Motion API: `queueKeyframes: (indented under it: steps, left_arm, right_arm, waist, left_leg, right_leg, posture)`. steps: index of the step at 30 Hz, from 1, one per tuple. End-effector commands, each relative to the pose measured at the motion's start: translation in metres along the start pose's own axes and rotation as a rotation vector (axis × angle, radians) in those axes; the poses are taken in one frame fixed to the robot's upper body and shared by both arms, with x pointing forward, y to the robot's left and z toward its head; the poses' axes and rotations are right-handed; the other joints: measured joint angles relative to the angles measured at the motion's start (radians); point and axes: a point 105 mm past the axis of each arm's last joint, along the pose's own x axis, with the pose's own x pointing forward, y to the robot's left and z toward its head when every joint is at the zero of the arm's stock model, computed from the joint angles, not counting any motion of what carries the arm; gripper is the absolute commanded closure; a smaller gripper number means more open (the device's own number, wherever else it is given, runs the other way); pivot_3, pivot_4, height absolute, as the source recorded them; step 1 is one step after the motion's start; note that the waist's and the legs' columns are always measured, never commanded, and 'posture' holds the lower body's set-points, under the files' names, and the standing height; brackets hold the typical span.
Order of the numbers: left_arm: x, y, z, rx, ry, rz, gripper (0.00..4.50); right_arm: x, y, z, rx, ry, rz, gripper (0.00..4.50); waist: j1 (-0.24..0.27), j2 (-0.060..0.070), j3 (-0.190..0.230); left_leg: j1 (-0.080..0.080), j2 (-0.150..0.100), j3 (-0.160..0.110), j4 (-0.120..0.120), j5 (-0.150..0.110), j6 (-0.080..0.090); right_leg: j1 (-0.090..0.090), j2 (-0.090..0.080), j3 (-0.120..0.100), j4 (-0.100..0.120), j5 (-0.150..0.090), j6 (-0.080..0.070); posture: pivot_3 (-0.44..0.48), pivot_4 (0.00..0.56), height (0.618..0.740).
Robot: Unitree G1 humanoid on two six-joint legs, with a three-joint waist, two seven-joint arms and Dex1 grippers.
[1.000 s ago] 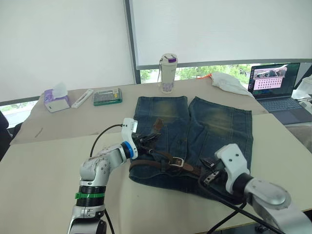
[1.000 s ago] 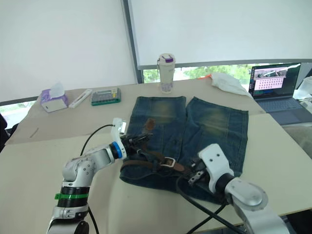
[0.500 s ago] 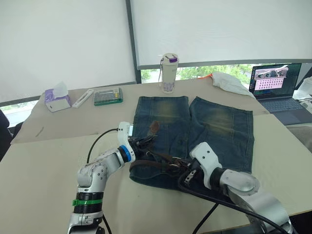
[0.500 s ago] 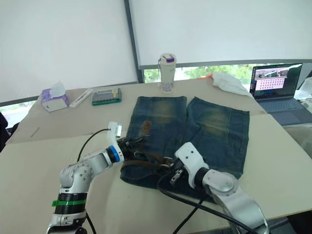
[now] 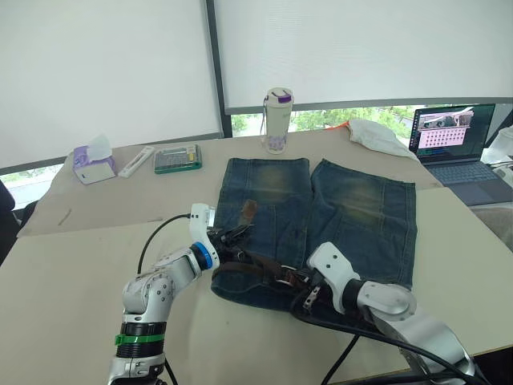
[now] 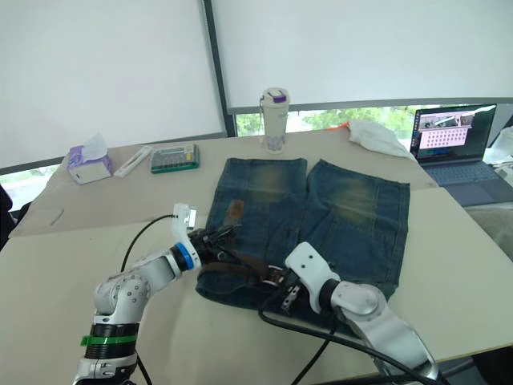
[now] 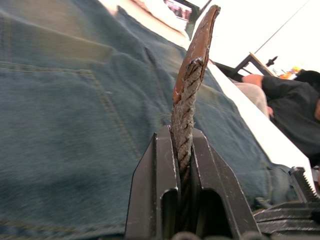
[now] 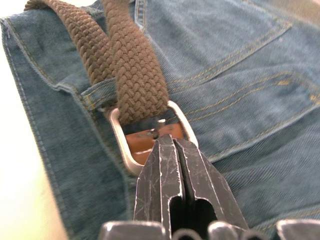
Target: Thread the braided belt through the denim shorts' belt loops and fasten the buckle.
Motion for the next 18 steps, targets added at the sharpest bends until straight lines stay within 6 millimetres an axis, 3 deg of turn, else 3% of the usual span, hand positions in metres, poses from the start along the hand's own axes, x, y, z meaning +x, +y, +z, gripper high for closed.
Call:
queueKeyframes:
  steps: [1,6,12,18]
  left_arm:
    - [-0.005,0.001,0.009,-0.004,-0.069,0.021,4.5]
    - [-0.002,0.002,0.004,-0.018,-0.071,0.042,4.5]
    - [-0.002,0.006,0.002,-0.023,-0.069,0.061,4.5]
    - [-0.002,0.005,0.006,-0.013,-0.081,0.062,4.5]
  right_arm:
    - [0.005,0.006,-0.001,-0.026,0.001,0.053,4.47]
    - [0.008,0.009,-0.008,-0.066,0.025,0.12,4.47]
    - [0.014,0.008,0.011,-0.09,-0.063,0.145,4.47]
    - [0.019,0.009,0.002,-0.099,-0.017,0.157,4.47]
  waist:
    - [-0.002,0.0,0.0]
    - [-0.002,0.0,0.0]
    - [-0.001,0.0,0.0]
    - [-0.002,0.0,0.0]
  left_leg:
    - [0.0,0.0,0.0,0.0,0.0,0.0]
    - [0.0,0.0,0.0,0.0,0.0,0.0]
    - [0.0,0.001,0.0,0.0,0.0,0.0]
    - [0.0,0.0,0.0,0.0,0.0,0.0]
  right_leg:
    - [0.0,0.0,0.0,0.0,0.0,0.0]
    - [0.0,0.0,0.0,0.0,0.0,0.0]
    - [0.0,0.0,0.0,0.0,0.0,0.0]
    - [0.0,0.0,0.0,0.0,0.0,0.0]
  posture:
    - [0.0,0.15,0.74]
    - [0.0,0.15,0.74]
    - [0.0,0.15,0.74]
    - [0.0,0.15,0.74]
